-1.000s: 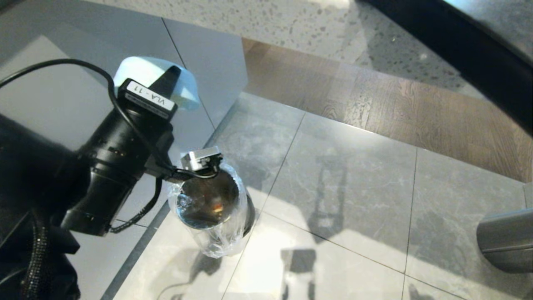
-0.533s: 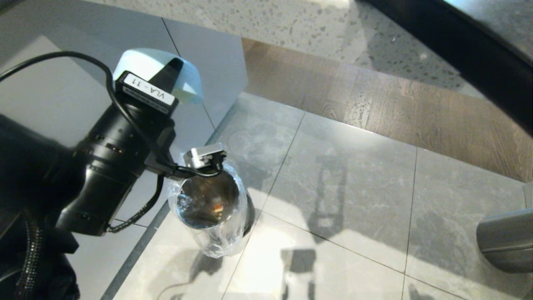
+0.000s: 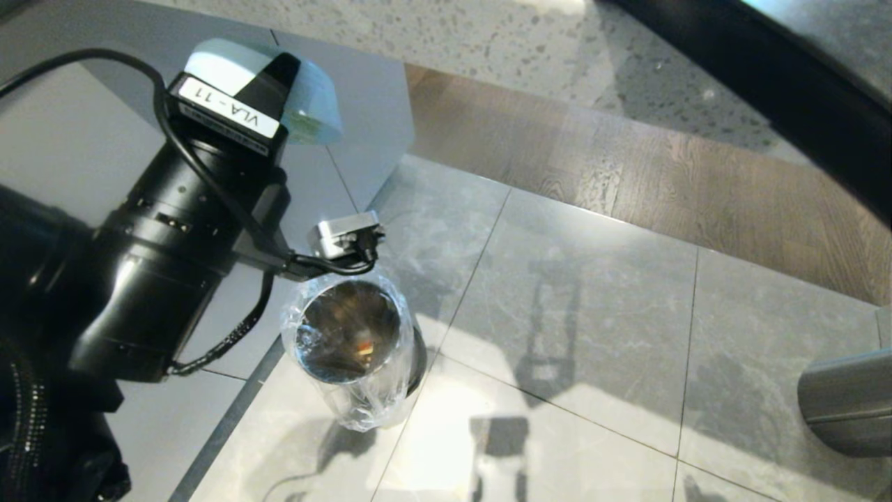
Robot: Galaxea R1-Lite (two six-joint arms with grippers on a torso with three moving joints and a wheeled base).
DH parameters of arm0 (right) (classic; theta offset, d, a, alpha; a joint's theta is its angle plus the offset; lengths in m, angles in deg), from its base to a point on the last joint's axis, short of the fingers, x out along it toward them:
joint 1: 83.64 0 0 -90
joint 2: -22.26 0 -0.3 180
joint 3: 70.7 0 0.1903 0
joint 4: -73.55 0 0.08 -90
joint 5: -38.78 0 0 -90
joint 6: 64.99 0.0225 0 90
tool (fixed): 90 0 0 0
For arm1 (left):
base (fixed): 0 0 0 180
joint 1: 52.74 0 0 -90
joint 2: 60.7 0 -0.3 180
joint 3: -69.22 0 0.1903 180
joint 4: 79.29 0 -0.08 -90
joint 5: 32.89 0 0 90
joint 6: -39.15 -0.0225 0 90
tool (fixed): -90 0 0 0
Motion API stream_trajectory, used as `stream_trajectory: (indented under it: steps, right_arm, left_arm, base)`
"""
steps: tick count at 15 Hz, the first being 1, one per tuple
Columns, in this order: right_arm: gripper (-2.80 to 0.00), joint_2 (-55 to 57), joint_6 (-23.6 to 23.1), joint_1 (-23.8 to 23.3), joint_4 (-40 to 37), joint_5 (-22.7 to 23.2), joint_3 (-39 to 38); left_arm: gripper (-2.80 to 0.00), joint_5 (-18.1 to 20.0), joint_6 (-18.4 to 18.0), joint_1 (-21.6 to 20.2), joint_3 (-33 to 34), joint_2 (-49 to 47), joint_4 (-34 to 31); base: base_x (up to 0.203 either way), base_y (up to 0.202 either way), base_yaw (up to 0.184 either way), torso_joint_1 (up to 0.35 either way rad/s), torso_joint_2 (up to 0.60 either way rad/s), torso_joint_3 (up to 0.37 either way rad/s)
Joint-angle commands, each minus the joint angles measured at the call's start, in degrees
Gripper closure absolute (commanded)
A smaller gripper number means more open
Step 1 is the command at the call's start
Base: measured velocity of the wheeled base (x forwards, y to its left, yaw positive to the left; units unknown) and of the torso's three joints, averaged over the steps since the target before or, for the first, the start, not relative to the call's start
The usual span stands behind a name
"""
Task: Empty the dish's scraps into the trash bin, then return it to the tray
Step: Put the bowl back to the table
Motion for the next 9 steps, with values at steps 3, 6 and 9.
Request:
stream_trajectory:
  steps: [3,6,9]
  right_arm:
    - [0.0,0.0,0.0,0.0,0.0,0.0,0.0]
    - [0.0,0.0,0.0,0.0,0.0,0.0,0.0]
    - [0.0,0.0,0.0,0.0,0.0,0.0,0.0]
  left_arm:
    - [0.0,-0.3,-0.6,1.6,4.3,-0.5,2.7]
    - [0.0,-1.0,0.0,1.8,6.1,-0.9,2.7]
    - [0.0,-7.4,3.9,1.7,10.0,-1.4,2.7]
  base:
    - [0.0,0.0,0.0,0.0,0.0,0.0]
    - [0.0,0.0,0.0,0.0,0.0,0.0]
    - [0.0,0.0,0.0,0.0,0.0,0.0]
